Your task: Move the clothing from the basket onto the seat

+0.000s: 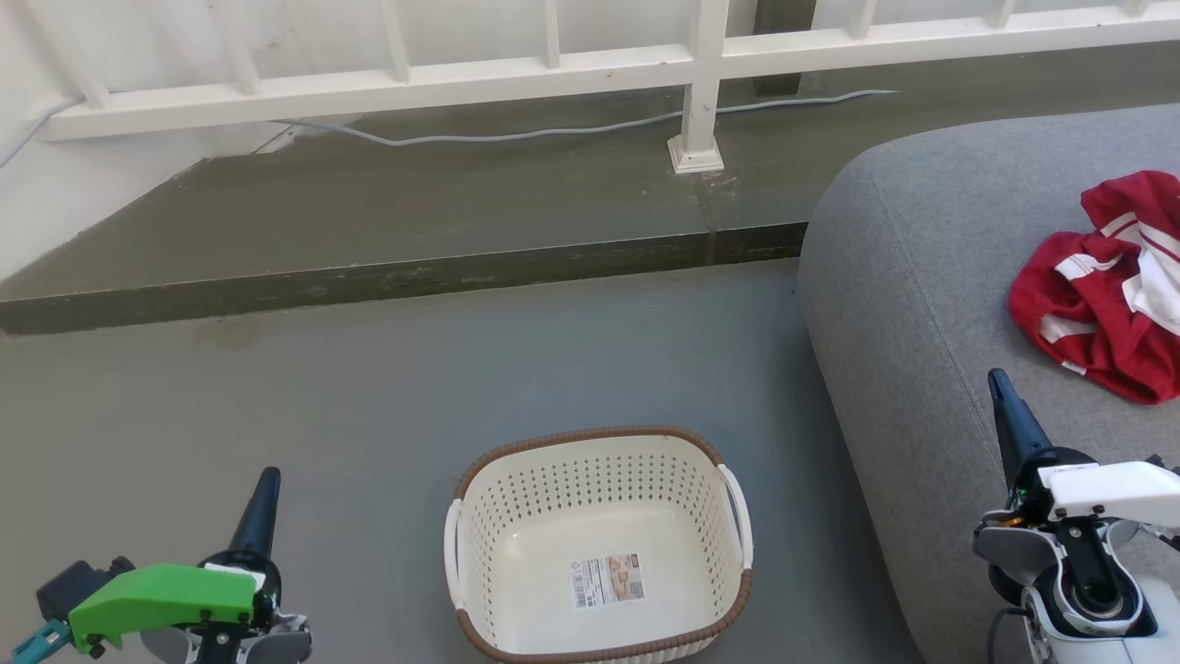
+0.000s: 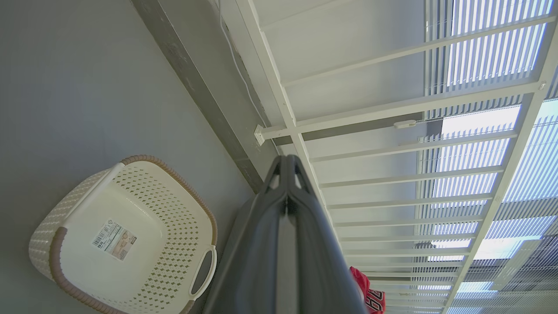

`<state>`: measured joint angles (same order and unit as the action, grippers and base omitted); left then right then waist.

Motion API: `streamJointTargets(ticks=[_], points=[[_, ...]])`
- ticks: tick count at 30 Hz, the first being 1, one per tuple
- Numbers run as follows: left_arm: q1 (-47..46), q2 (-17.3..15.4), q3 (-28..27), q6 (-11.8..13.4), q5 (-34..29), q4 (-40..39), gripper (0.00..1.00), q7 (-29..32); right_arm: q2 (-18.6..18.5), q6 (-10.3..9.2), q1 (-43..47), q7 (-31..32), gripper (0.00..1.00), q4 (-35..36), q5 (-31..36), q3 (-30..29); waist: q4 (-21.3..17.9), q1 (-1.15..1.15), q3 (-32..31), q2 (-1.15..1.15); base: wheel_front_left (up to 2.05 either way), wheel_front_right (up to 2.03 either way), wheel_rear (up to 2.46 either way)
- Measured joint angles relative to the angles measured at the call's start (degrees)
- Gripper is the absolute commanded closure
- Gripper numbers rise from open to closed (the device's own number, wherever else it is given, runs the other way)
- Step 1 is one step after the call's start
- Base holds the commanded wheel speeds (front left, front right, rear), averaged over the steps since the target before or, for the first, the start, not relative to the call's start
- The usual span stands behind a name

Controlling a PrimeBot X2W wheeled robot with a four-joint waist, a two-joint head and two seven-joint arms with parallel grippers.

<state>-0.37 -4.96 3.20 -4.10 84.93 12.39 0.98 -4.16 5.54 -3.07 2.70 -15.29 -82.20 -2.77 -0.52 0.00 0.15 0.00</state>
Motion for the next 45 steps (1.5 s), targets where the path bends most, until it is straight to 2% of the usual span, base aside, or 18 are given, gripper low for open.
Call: streamJointTargets(ticks=[15, 45], points=[[-1.4, 0.0, -2.5, -2.0, 10.6, 1.8, 1.0, 1.1, 0.8, 1.01, 0.0, 2.4, 1.0, -0.4, -10.1, -3.4, 0.5, 0.0, 0.0, 0.0, 0.0, 0.0, 0.0], [-2.1, 0.0, -2.9, -2.5, 10.8, 2.7, 1.0, 1.3, 0.9, 1.09, -0.1, 2.5, 1.0, -0.5, -10.3, -3.7, 0.5, 0.0, 0.0, 0.0, 0.0, 0.0, 0.0]])
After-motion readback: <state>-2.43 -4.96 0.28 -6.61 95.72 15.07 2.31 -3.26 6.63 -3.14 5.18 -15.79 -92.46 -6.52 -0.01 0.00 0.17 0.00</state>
